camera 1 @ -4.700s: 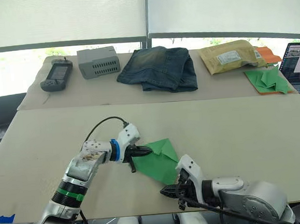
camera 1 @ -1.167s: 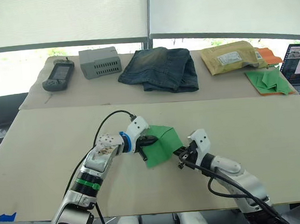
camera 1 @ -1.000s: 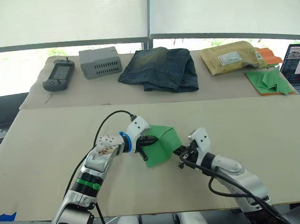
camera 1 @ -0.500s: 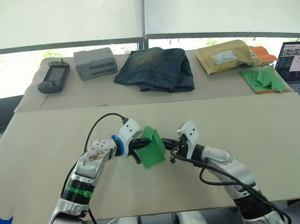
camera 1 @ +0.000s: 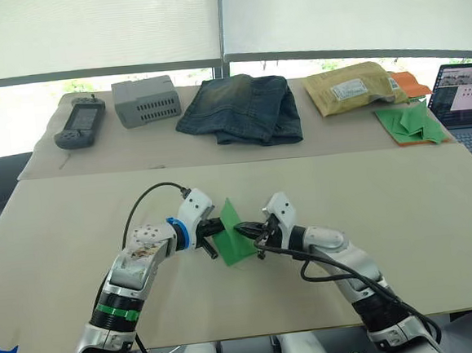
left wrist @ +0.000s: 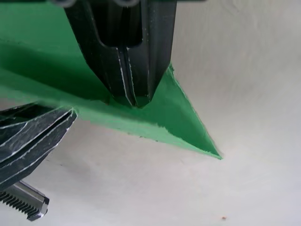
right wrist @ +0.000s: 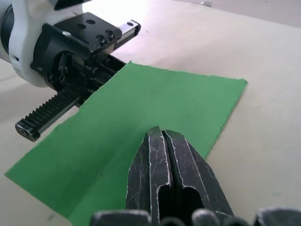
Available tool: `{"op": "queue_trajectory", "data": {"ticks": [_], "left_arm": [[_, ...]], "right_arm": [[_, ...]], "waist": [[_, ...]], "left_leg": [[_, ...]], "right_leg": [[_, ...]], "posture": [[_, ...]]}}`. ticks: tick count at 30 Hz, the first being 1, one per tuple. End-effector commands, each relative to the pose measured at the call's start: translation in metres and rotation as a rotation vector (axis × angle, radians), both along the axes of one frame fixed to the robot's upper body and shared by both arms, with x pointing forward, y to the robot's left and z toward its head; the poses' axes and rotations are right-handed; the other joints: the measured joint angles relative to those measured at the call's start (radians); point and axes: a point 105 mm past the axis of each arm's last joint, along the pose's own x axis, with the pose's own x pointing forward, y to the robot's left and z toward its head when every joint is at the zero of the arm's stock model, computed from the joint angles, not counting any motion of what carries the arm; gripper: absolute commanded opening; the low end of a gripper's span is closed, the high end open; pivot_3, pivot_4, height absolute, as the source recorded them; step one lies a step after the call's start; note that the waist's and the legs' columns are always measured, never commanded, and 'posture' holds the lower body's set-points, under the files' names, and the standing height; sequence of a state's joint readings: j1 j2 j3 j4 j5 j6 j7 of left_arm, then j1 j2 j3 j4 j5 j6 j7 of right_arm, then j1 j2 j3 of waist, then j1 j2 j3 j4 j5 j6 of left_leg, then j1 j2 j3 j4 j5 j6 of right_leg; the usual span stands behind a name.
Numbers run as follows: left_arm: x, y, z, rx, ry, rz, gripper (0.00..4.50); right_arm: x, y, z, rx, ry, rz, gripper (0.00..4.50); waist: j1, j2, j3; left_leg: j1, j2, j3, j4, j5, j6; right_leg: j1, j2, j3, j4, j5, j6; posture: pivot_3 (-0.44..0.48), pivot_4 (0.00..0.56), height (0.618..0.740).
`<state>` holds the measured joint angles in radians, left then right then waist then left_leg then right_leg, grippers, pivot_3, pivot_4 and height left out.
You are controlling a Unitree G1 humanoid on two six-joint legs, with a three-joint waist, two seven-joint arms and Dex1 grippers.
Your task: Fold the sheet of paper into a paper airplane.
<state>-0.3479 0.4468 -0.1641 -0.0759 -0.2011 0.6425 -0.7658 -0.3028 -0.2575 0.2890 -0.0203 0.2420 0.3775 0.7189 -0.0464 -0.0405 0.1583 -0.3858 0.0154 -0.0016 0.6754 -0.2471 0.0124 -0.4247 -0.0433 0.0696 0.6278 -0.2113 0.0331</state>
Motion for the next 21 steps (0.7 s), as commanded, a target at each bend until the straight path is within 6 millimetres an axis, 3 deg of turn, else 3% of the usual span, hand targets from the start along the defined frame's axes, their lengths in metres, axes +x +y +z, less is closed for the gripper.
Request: {"op": "queue_trajectory", "data": {"ticks": [1,7,11,16,21], "left_arm": [[-0.001,0.024,-0.010,0.046,0.041,0.083,0.02],[-0.005,0.038,-0.009,0.055,0.041,0.126,0.02],[0.001,0.051,0.009,0.032,-0.019,0.171,0.02],[0.003,0.032,0.039,-0.106,-0.113,0.095,0.02],[-0.007,0.001,0.035,-0.121,-0.082,-0.023,0.02]], "right_arm": [[0.003,0.007,0.013,0.020,-0.060,0.029,0.00],[0.011,0.012,0.015,0.008,-0.085,0.048,0.00],[0.013,0.015,0.012,-0.020,-0.082,0.072,0.00],[0.014,0.012,-0.006,-0.101,-0.043,0.052,0.00],[0.017,0.006,-0.018,-0.152,-0.003,0.001,0.00]], "waist": [[-0.001,0.000,0.000],[0.000,0.000,0.000],[-0.001,0.000,0.000],[0.002,0.001,0.001],[0.003,0.001,0.001]], "left_leg": [[0.000,0.000,0.000,0.000,0.000,0.000],[0.001,0.000,0.000,0.000,0.000,0.000],[0.001,0.001,-0.001,-0.001,0.000,0.000],[0.000,0.001,-0.001,-0.001,0.000,0.000],[0.000,0.000,-0.001,0.000,0.000,0.000]], "right_leg": [[0.000,0.000,0.000,0.000,0.000,0.000],[0.000,0.000,0.000,0.001,0.000,0.000],[0.000,0.000,0.000,0.001,0.000,-0.001],[-0.001,-0.001,0.000,0.001,0.001,-0.002],[0.000,-0.002,0.000,0.000,0.002,-0.004]], "posture": [[0.000,0.150,0.728],[0.000,0.150,0.728],[0.000,0.150,0.728],[0.000,0.150,0.728],[0.000,0.150,0.728]]}}
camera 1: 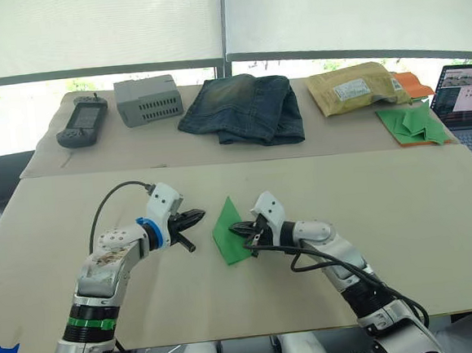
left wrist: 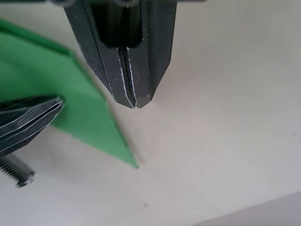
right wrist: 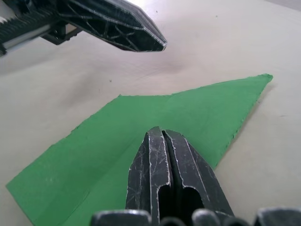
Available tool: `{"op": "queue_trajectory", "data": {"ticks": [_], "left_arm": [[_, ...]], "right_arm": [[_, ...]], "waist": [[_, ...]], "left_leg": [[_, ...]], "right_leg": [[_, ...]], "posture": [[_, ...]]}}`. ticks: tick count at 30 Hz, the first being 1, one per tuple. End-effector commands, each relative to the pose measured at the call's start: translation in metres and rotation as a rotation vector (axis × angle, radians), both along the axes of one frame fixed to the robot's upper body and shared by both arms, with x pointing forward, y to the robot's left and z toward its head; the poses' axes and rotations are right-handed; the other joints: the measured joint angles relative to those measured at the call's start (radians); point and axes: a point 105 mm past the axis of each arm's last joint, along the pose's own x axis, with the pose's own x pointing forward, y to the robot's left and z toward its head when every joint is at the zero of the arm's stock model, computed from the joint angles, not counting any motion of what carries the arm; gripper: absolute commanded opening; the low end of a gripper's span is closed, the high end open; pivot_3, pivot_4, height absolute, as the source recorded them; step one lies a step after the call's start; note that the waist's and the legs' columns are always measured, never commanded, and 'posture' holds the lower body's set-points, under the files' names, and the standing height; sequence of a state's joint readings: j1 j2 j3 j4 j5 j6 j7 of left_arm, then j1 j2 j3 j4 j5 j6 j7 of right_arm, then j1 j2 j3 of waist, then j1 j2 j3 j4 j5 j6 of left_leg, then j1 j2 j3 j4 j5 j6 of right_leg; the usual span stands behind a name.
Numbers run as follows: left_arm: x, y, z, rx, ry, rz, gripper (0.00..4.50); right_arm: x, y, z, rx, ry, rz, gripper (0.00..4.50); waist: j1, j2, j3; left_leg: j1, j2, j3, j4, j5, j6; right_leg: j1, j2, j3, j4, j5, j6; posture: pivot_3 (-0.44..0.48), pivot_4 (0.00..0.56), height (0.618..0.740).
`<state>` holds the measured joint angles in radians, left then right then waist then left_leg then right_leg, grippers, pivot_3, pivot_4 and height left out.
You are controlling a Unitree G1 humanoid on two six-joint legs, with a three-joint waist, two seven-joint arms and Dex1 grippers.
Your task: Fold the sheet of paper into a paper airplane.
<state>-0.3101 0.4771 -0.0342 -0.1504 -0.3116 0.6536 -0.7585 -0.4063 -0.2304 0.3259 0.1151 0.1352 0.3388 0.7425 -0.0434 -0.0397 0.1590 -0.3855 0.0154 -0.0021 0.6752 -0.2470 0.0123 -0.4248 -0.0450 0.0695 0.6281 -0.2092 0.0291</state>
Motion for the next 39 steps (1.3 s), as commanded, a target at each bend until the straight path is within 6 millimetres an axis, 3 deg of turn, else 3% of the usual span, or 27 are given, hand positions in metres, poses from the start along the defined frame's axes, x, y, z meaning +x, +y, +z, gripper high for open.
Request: {"op": "queue_trajectory", "data": {"ticks": [1,12,25,33,39], "left_arm": [[-0.007,-0.024,0.004,0.000,-0.023,-0.097,0.02],[-0.007,-0.027,-0.039,0.169,0.056,-0.123,0.02],[-0.009,-0.032,-0.040,0.172,0.053,-0.148,0.02],[-0.011,-0.028,-0.041,0.175,0.060,-0.137,0.02],[-0.009,-0.022,-0.039,0.185,0.048,-0.114,0.02]], "right_arm": [[0.002,-0.005,-0.011,-0.042,0.034,-0.044,0.00],[0.009,-0.022,0.001,-0.019,-0.009,-0.132,0.00],[0.055,-0.010,0.007,0.038,-0.003,-0.192,0.00],[0.068,0.013,0.033,0.040,-0.124,-0.063,0.00],[0.065,-0.023,0.015,-0.172,-0.115,-0.088,0.00]], "waist": [[0.000,0.000,0.000],[0.007,0.000,0.000],[0.000,0.000,0.000],[-0.003,0.001,0.000],[0.001,0.001,0.000]], "left_leg": [[0.000,0.000,0.000,0.000,0.000,0.000],[0.000,-0.001,0.001,0.001,0.000,0.000],[0.001,-0.001,0.001,0.000,0.000,0.000],[0.001,0.000,0.001,0.000,0.000,0.000],[-0.001,-0.001,0.000,-0.001,0.000,0.000]], "right_leg": [[0.000,0.000,0.000,0.000,0.000,0.000],[0.001,0.000,0.000,0.000,-0.002,0.003],[0.001,0.001,0.000,0.000,-0.002,0.003],[0.001,0.001,0.000,0.001,0.001,-0.001],[0.000,-0.001,0.000,0.000,0.002,-0.004]], "posture": [[0.000,0.150,0.728],[0.000,0.150,0.728],[0.000,0.150,0.728],[0.000,0.150,0.728],[0.000,0.150,0.728]]}}
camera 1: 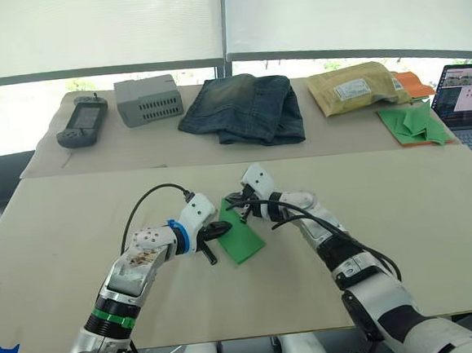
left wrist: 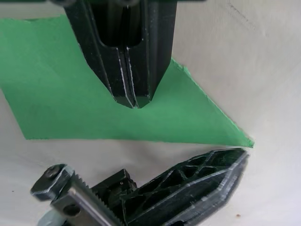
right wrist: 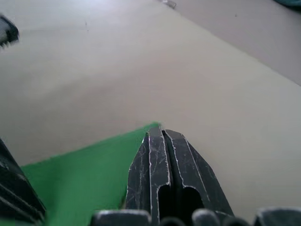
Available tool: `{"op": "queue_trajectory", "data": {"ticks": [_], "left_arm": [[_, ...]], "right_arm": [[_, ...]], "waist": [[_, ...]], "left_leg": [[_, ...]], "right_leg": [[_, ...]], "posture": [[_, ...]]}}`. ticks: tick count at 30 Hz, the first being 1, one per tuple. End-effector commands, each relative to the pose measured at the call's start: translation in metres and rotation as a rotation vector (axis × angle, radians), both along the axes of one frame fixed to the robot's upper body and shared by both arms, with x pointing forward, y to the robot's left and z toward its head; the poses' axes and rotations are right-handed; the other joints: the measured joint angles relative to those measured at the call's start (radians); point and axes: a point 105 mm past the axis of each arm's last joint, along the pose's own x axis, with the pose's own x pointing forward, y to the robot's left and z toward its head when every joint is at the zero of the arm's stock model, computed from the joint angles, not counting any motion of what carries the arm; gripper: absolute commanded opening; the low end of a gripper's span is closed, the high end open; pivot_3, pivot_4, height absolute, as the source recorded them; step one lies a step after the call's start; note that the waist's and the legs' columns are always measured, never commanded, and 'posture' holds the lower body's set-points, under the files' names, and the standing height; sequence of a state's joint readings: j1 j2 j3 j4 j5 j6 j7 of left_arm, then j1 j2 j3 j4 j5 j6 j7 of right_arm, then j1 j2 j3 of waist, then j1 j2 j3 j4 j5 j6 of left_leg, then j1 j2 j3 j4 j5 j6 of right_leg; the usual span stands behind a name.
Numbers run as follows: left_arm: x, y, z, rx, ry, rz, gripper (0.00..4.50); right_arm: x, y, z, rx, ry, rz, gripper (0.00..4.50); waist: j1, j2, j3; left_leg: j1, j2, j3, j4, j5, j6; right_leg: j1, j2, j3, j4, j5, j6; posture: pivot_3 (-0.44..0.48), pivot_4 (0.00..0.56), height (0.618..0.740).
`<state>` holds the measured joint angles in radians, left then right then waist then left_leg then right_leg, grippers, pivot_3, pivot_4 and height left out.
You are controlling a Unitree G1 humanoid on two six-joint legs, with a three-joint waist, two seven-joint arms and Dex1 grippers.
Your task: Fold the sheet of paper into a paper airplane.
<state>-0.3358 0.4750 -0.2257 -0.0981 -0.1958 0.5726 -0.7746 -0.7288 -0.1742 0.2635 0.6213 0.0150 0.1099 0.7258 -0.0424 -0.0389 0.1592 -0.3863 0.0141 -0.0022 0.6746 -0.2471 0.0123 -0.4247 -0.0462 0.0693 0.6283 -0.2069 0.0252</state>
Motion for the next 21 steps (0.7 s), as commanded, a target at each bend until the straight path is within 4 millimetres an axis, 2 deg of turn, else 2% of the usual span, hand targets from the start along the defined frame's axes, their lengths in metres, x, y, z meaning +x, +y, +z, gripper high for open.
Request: {"op": "queue_trajectory", "data": {"ticks": [1,6,11,18,21], "left_arm": [[-0.001,0.009,-0.010,0.036,0.031,0.033,0.02],[0.002,0.006,0.000,0.025,0.004,0.024,0.02],[0.005,0.002,-0.001,0.038,0.003,0.011,0.02],[0.008,0.004,0.000,0.052,-0.005,0.000,0.02],[0.008,0.007,0.000,0.059,-0.004,-0.002,0.02]], "right_arm": [[-0.008,-0.023,0.002,-0.076,0.014,-0.008,0.00],[-0.047,-0.033,0.019,-0.135,0.085,0.145,0.00],[-0.081,-0.031,0.005,-0.205,0.218,0.259,0.00],[-0.099,-0.011,-0.008,-0.143,0.293,0.293,0.00],[-0.099,-0.007,-0.009,-0.131,0.297,0.279,0.00]], "waist": [[0.001,0.000,0.000],[-0.001,0.000,0.000],[-0.003,0.001,0.000],[-0.002,0.001,0.000],[-0.003,0.001,0.000]], "left_leg": [[0.000,0.000,0.000,0.000,0.000,0.000],[0.000,0.000,0.000,0.000,0.000,0.000],[0.001,0.000,0.000,0.000,0.000,0.000],[0.001,0.000,0.000,0.000,0.000,0.000],[0.001,0.000,0.000,0.000,0.000,0.000]], "right_leg": [[0.000,0.000,0.000,0.000,0.000,0.000],[0.000,0.001,0.000,0.000,-0.002,0.003],[0.000,0.004,0.000,0.000,-0.005,0.007],[0.000,0.003,0.000,0.000,-0.005,0.007],[0.000,0.003,0.000,0.000,-0.005,0.007]], "posture": [[0.000,0.150,0.728],[0.000,0.150,0.728],[0.000,0.150,0.728],[0.000,0.150,0.728],[0.000,0.150,0.728]]}}
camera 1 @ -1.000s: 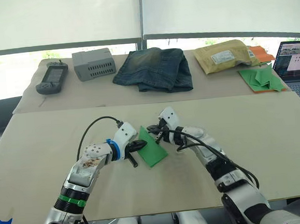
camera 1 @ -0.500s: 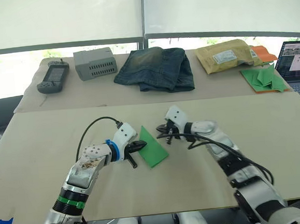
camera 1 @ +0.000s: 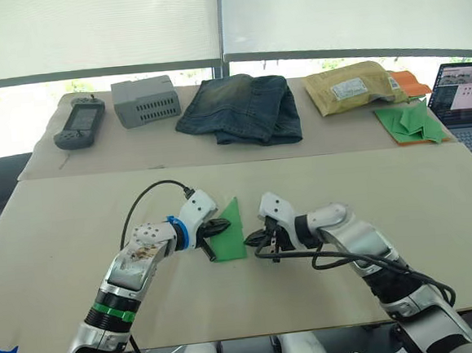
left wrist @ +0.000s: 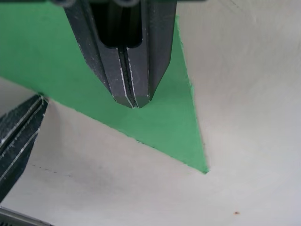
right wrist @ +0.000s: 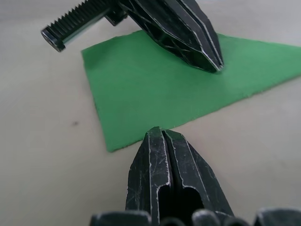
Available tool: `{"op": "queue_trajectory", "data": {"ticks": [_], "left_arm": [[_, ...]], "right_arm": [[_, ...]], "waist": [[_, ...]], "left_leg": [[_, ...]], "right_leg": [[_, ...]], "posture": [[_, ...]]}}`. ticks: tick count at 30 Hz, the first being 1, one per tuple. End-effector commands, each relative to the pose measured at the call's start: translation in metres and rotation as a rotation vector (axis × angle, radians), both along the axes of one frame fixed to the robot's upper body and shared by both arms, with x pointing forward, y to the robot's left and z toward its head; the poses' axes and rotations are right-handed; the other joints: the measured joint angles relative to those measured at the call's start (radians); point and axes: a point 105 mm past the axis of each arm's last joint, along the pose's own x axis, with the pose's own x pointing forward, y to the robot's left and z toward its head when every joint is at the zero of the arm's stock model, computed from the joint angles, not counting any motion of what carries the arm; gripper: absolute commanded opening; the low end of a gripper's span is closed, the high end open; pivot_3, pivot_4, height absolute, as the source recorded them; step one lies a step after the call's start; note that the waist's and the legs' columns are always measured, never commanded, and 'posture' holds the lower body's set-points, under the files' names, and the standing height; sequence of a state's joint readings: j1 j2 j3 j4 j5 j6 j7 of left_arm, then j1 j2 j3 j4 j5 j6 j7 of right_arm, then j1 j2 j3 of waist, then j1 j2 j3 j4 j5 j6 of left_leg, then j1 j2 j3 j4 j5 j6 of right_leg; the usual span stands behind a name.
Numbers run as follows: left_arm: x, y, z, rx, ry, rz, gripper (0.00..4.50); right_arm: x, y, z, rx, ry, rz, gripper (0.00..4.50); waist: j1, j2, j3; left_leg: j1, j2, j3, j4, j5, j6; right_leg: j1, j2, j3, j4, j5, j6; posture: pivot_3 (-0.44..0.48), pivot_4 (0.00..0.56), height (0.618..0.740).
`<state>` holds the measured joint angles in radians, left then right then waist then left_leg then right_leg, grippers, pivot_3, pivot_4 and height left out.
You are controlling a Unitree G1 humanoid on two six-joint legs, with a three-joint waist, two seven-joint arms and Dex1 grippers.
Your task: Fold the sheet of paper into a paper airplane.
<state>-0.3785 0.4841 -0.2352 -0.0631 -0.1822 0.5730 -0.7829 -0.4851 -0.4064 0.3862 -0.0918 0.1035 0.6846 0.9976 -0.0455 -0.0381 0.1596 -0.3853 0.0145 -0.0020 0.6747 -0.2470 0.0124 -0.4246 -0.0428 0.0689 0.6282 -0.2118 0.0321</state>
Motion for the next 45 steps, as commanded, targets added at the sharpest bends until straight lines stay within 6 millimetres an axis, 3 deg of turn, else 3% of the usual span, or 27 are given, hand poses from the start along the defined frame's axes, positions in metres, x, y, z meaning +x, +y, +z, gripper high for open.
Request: {"op": "queue_trajectory", "data": {"ticks": [1,3,8,12,17,23,33,45], "left_arm": [[0.001,0.007,-0.004,0.035,0.007,0.001,0.02],[0.000,0.008,-0.005,0.038,0.011,0.004,0.02],[-0.003,0.012,-0.010,0.041,0.028,0.017,0.02],[-0.004,0.012,-0.012,0.041,0.032,0.021,0.02],[-0.003,0.012,-0.013,0.043,0.033,0.023,0.02],[-0.002,0.012,-0.012,0.041,0.028,0.025,0.02],[-0.002,0.011,-0.013,0.037,0.030,0.026,0.02],[-0.005,0.006,-0.017,0.047,0.037,-0.005,0.02]], "right_arm": [[-0.005,0.006,-0.004,0.012,0.022,0.003,0.00],[0.000,0.004,-0.002,0.008,-0.002,-0.018,0.00],[0.035,-0.003,0.038,0.097,-0.184,-0.098,0.00],[0.061,-0.004,0.057,0.214,-0.248,-0.185,0.00],[0.074,0.002,0.048,0.213,-0.255,-0.137,0.00],[0.089,0.009,0.023,0.204,-0.196,-0.165,0.00],[0.065,0.007,-0.010,0.151,-0.130,-0.042,0.00],[0.000,0.001,-0.039,0.154,0.009,0.109,0.00]], "waist": [[0.000,0.000,0.000],[0.000,0.000,0.000],[0.000,0.000,0.000],[0.000,0.000,0.000],[0.000,0.000,0.000],[-0.001,0.000,0.000],[-0.001,0.001,0.000],[0.003,0.003,-0.002]], "left_leg": [[0.000,0.000,0.000,0.000,0.000,0.000],[0.000,0.000,0.000,0.000,0.000,0.000],[0.000,0.000,0.000,0.000,0.000,0.000],[0.000,0.000,0.001,0.000,0.000,0.000],[0.000,0.000,0.001,0.000,0.000,0.000],[0.000,0.000,0.001,0.000,0.000,0.000],[0.001,0.000,0.000,0.000,0.000,0.000],[0.003,0.000,0.000,0.000,0.000,0.000]], "right_leg": [[0.000,0.000,0.000,0.000,0.000,0.000],[0.000,0.000,0.000,0.000,0.000,0.000],[0.000,0.000,0.000,0.000,0.000,0.000],[-0.001,0.000,0.000,0.000,0.000,0.000],[0.000,-0.001,0.000,0.000,0.001,-0.001],[0.000,-0.001,0.000,0.000,0.004,-0.007],[0.001,-0.001,0.000,0.001,0.005,-0.007],[0.003,-0.001,0.000,0.001,0.000,0.000]], "posture": [[0.000,0.150,0.728],[0.000,0.150,0.728],[0.000,0.150,0.728],[0.000,0.150,0.728],[0.000,0.150,0.728],[0.000,0.150,0.728],[0.000,0.150,0.728],[0.000,0.150,0.728]]}}
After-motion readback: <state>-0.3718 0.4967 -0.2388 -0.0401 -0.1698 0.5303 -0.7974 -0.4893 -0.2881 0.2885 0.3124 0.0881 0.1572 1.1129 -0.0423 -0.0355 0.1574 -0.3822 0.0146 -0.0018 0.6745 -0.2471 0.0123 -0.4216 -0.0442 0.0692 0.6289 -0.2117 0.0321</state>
